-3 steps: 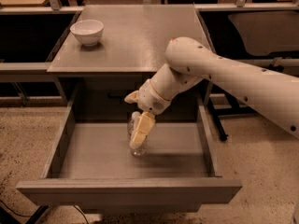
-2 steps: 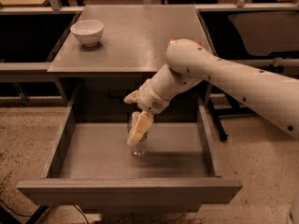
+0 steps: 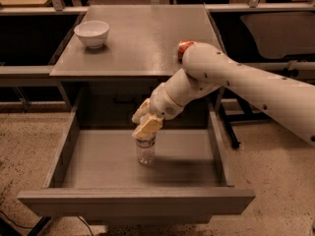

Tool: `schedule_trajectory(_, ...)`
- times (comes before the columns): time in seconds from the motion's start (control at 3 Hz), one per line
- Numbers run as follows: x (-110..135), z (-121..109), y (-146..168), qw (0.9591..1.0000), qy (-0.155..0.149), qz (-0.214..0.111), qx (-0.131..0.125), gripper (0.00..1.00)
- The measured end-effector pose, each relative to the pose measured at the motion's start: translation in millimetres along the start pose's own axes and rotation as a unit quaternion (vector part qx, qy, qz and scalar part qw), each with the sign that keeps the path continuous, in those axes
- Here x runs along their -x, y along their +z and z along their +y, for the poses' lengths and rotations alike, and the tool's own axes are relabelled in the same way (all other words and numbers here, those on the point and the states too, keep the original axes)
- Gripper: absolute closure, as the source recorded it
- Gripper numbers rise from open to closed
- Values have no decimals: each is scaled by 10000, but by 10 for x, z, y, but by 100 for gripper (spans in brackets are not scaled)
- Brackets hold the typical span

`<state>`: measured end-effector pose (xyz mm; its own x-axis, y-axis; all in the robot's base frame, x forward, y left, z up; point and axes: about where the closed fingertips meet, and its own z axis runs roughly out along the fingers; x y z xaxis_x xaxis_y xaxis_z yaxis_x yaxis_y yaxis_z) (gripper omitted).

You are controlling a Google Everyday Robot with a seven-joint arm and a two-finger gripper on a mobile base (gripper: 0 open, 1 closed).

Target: Pick water bottle from bottom drawer and place on counter

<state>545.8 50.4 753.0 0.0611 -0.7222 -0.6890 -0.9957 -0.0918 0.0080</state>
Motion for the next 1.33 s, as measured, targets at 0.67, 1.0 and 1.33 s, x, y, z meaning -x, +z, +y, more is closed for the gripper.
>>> schedule_trajectory(0.67,78,96,-252,10000,-26,-14,-51,99)
schedule_trajectory(1.0,201,202,-562,9998,-77,11,-196,100)
schedule_trajectory(1.33,330,294,-988,9984,-156,30,-548,100)
